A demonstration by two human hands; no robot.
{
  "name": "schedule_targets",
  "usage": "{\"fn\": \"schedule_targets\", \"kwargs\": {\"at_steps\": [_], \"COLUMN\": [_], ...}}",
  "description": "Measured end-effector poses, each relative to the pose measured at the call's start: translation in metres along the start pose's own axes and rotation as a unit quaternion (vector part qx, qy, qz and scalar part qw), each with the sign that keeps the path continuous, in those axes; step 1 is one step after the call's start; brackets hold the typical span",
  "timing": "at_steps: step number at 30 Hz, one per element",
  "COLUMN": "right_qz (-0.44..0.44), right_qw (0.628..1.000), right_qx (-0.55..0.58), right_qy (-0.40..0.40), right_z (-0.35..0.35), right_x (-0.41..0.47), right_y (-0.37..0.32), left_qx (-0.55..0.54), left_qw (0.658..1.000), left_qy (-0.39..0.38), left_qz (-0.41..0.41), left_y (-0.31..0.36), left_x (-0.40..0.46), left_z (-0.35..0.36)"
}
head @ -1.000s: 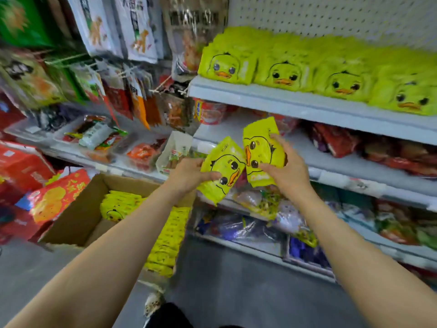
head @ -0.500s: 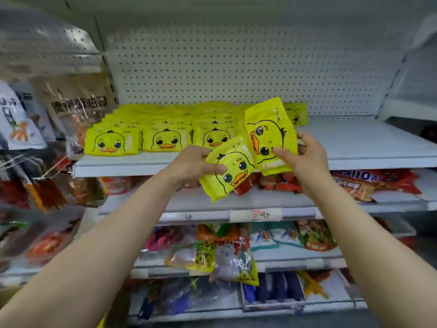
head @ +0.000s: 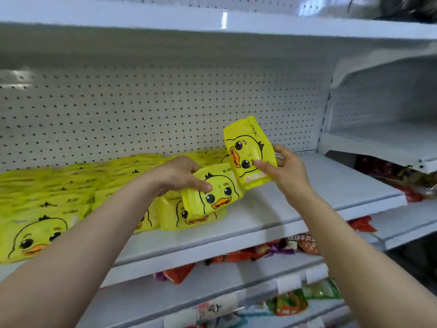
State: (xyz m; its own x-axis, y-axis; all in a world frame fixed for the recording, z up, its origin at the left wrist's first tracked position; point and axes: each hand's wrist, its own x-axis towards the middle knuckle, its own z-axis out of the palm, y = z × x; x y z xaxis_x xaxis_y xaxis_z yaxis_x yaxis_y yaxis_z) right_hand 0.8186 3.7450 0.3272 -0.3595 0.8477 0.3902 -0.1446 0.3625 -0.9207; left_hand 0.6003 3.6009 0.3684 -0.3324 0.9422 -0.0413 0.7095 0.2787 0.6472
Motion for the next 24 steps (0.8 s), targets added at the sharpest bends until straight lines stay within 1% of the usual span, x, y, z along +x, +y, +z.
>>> {"fn": "schedule_targets", "kwargs": {"at_steps": [4, 7, 11, 15, 19, 24], "right_qz": [-0.013, -0.015, -0.004, -0.007, -0.017, -0.018], "right_qw": [1.0, 1.0, 1.0, 1.0, 0.999, 0.998], "right_qx": [-0.008, -0.007, 0.0, -0.005, -0.008, 0.001], "right_qy": [0.018, 0.023, 0.009, -0.015, -0.038, -0.057], "right_z": [-0.026, -0.048, -0.067, -0.076, -0.086, -0.1], "right_x": [0.037, 0.061, 0.096, 0.129, 0.152, 0.166], "right_y": [0.012, 0.023, 0.031, 0.036, 0.043, 0.055], "left_qx": [0.055, 0.104, 0.123, 0.16, 0.187, 0.202], "left_qw": [0.998, 0.994, 0.992, 0.987, 0.982, 0.978], "left_qy": [-0.013, -0.003, 0.005, 0.003, 0.006, 0.044], "left_qz": [0.017, 0.023, 0.02, 0.0, -0.014, -0.008], "left_y": [0.023, 0.034, 0.053, 0.059, 0.051, 0.042], "left_x": [0.062, 0.103, 0.143, 0.175, 0.194, 0.206], "left_z": [0.009, 0.016, 0.027, 0.036, 0.043, 0.049]}}
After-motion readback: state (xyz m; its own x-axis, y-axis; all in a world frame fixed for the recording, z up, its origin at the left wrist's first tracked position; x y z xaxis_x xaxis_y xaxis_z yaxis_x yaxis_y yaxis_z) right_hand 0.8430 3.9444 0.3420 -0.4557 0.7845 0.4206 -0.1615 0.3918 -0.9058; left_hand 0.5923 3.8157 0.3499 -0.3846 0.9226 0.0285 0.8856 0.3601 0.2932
